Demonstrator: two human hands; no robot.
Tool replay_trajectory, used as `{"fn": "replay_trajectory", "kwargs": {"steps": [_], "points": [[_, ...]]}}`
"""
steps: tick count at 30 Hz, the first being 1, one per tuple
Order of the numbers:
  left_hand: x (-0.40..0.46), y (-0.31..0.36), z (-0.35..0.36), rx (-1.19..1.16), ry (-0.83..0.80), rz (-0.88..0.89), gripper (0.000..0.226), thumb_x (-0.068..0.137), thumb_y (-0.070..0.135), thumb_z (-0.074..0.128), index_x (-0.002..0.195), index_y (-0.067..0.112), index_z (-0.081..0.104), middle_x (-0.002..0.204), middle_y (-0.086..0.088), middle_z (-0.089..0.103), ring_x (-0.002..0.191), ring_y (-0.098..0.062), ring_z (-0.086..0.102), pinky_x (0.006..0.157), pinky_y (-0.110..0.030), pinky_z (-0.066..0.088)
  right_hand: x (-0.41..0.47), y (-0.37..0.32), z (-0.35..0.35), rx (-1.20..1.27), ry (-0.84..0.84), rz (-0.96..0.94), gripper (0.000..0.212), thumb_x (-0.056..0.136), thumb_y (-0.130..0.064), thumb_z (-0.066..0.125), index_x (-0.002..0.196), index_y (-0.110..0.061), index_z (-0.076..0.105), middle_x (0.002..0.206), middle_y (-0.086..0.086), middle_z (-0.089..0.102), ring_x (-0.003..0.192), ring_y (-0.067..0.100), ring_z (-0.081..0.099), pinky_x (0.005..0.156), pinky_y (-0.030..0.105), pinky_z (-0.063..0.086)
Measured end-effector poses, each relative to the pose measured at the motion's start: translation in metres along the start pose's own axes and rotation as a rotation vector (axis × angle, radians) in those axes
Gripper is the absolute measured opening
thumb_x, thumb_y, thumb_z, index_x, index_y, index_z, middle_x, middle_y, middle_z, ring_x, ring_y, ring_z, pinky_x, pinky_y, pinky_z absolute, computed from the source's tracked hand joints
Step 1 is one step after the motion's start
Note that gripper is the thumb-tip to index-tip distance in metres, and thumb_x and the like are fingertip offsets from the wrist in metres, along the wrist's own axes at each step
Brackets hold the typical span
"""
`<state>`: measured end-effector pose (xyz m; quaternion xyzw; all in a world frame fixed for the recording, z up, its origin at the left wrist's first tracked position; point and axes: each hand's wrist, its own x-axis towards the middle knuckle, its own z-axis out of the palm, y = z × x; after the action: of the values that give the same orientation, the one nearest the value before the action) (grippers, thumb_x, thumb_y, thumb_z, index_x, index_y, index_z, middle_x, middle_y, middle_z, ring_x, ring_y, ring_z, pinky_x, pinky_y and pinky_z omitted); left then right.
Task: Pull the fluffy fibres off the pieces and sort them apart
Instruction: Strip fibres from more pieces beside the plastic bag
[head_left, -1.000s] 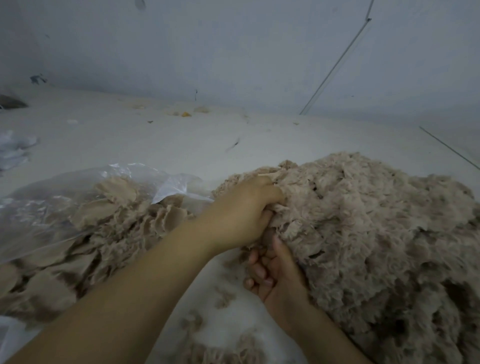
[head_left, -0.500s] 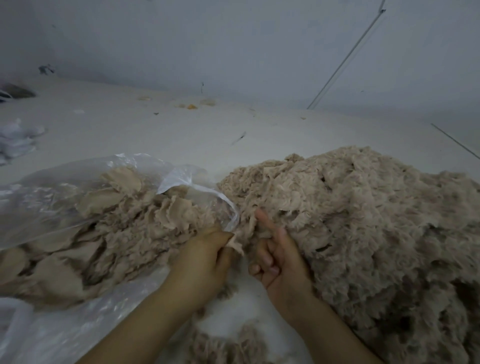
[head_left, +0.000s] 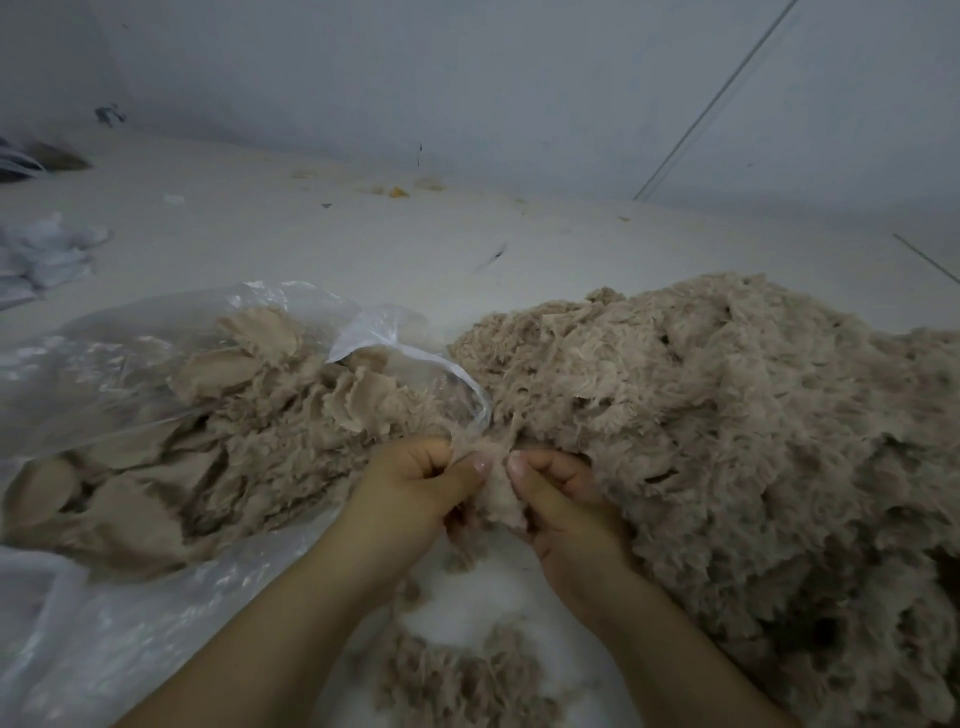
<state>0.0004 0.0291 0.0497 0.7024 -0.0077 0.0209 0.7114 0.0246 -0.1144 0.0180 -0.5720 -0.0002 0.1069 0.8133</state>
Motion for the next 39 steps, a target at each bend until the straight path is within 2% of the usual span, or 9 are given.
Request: {"fn": "replay_trajectory", "kwargs": {"steps": [5, 10, 14, 19, 21, 23, 29, 35, 39], "points": [[0.001, -0.006, -0.008, 0.451, 0.326, 0.378, 0.035, 0.083, 0.0, 0.07, 0.056, -0.009, 0.049, 0.06, -0.017, 0.047, 0.054, -0.029, 0.047, 0.05, -0.036, 0.04, 0.0, -0.001, -0.001, 0.063, 0.003, 0.036, 0.014, 0.08, -0.021, 0.067, 0.086, -0.01, 0.061, 0.061, -0.001, 0.053, 0.052, 0.007, 0.044, 0.049, 0.021, 0.04], [-0.002, -0.009, -0.003, 0.655, 0.177, 0.593, 0.028, 0.073, -0.019, 0.064, 0.058, 0.004, 0.059, 0.09, -0.005, 0.059, 0.077, -0.009, 0.053, 0.061, -0.013, 0.04, -0.003, -0.004, -0.001, 0.099, -0.067, 0.064, 0.036, 0.076, -0.047, 0.064, 0.072, -0.011, 0.061, 0.051, -0.002, 0.035, 0.047, 0.009, 0.033, 0.05, 0.025, 0.036], [-0.005, -0.01, -0.001, 0.641, 0.062, 0.686, 0.044, 0.072, -0.019, 0.052, 0.093, 0.01, 0.078, 0.109, -0.002, 0.055, 0.1, -0.005, 0.052, 0.082, -0.009, 0.043, -0.005, -0.003, 0.001, 0.067, -0.088, 0.041, 0.029, 0.078, -0.037, 0.066, 0.084, -0.01, 0.074, 0.075, 0.017, 0.046, 0.06, 0.017, 0.04, 0.052, 0.024, 0.038], [-0.008, -0.007, -0.002, 0.377, 0.304, 0.389, 0.026, 0.093, -0.002, 0.053, 0.085, 0.017, 0.07, 0.089, 0.004, 0.062, 0.082, -0.012, 0.064, 0.069, -0.031, 0.057, -0.006, -0.005, 0.004, 0.033, -0.068, 0.006, 0.02, 0.072, -0.033, 0.066, 0.076, -0.017, 0.079, 0.075, 0.014, 0.047, 0.056, 0.012, 0.042, 0.049, 0.02, 0.041], [-0.011, -0.004, -0.002, 0.081, 0.253, 0.146, 0.015, 0.093, 0.021, 0.064, 0.083, 0.009, 0.065, 0.074, -0.006, 0.066, 0.06, -0.026, 0.067, 0.05, -0.043, 0.057, -0.008, -0.004, 0.004, 0.019, -0.061, 0.011, 0.023, 0.072, -0.033, 0.068, 0.078, -0.014, 0.078, 0.078, 0.017, 0.052, 0.058, 0.016, 0.044, 0.053, 0.025, 0.041], [-0.014, -0.003, -0.003, -0.019, 0.108, -0.018, 0.029, 0.082, 0.031, 0.073, 0.09, 0.004, 0.065, 0.068, -0.014, 0.069, 0.05, -0.031, 0.063, 0.044, -0.036, 0.052, -0.008, -0.004, 0.005, 0.025, -0.039, 0.017, 0.034, 0.071, -0.032, 0.069, 0.085, -0.002, 0.074, 0.082, 0.023, 0.05, 0.065, 0.027, 0.043, 0.064, 0.035, 0.04], [-0.016, -0.011, -0.003, 0.059, -0.036, -0.046, 0.014, 0.079, -0.003, 0.075, 0.089, -0.005, 0.066, 0.063, -0.018, 0.068, 0.046, -0.026, 0.062, 0.043, -0.027, 0.046, -0.008, -0.008, 0.005, 0.029, -0.043, 0.015, 0.058, 0.076, -0.028, 0.063, 0.103, 0.023, 0.054, 0.082, 0.033, 0.049, 0.068, 0.03, 0.046, 0.067, 0.038, 0.041], [-0.012, -0.011, -0.033, 0.062, -0.007, -0.086, 0.014, 0.078, -0.006, 0.073, 0.069, -0.002, 0.064, 0.059, -0.025, 0.065, 0.04, -0.028, 0.058, 0.037, -0.025, 0.043, -0.006, -0.007, 0.004, 0.122, 0.041, 0.072, 0.02, 0.069, -0.021, 0.065, 0.078, -0.004, 0.065, 0.066, 0.013, 0.049, 0.053, 0.015, 0.044, 0.048, 0.023, 0.043], [-0.007, -0.007, -0.03, -0.18, -0.033, -0.147, 0.024, 0.088, 0.019, 0.063, 0.072, 0.002, 0.069, 0.064, -0.021, 0.062, 0.043, -0.025, 0.053, 0.038, -0.025, 0.04, -0.009, -0.006, 0.003, 0.058, -0.033, 0.063, 0.012, 0.067, -0.02, 0.067, 0.067, -0.009, 0.071, 0.072, 0.019, 0.054, 0.067, 0.026, 0.048, 0.066, 0.034, 0.046]]}}
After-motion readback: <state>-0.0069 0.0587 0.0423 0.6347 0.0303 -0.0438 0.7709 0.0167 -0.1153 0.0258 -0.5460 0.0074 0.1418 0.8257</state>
